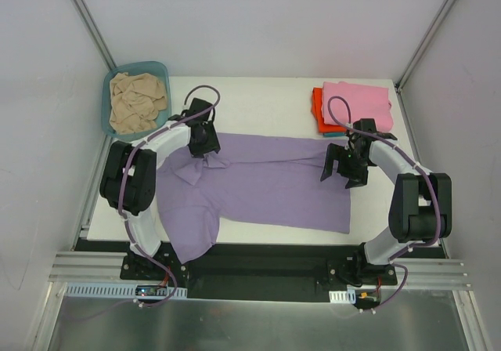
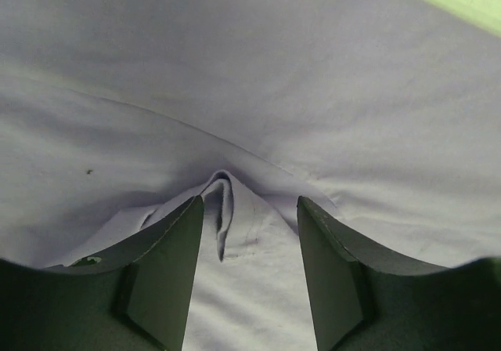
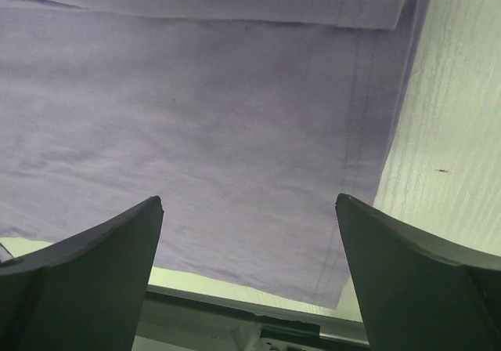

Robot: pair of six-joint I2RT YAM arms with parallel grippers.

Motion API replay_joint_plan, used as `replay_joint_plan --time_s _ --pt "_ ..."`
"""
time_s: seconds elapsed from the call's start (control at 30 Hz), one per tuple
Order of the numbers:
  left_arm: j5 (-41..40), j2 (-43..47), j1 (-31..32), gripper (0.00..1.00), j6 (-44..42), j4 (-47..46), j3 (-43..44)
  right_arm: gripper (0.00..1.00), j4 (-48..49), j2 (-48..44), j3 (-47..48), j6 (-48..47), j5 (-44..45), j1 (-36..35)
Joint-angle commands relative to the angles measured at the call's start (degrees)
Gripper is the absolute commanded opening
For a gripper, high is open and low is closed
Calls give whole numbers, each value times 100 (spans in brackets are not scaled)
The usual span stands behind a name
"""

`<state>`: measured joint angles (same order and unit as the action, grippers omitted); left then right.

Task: Fold and stack the t-shirts
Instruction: Fold the flattened tshirt in 1/3 of the way

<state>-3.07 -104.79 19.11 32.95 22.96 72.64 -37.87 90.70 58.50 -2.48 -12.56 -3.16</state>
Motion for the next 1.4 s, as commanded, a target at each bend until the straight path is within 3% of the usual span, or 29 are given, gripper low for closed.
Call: replay_joint_plan --time_s 0.0,0.43,0.83,0.93,1.03,1.07,1.17,1.37 --pt "298 99 -13 51 -429 68 14 97 -133 -43 214 -86 96 -1" --pt "509 1364 180 52 -255 68 -1234 97 -116 53 250 -86 104 -1" --pt "-238 2920 -74 53 335 297 -2570 97 243 -499 91 -209 -159 -273" --pt "-29 2921 -407 49 317 288 -2755 97 813 -702 21 -218 -721 -676" --pt "78 2737 -584 43 239 218 -2799 97 1088 -606 441 -95 -477 -1738" --pt "122 2632 -636 41 238 191 -2791 97 1141 -371 634 -25 -354 -2350" --pt "298 2543 -672 38 195 -36 -2808 97 1483 157 1320 422 -203 -3318" --pt "746 2219 -778 33 133 -556 -2914 98 2477 1652 2507 1073 -195 -4613"
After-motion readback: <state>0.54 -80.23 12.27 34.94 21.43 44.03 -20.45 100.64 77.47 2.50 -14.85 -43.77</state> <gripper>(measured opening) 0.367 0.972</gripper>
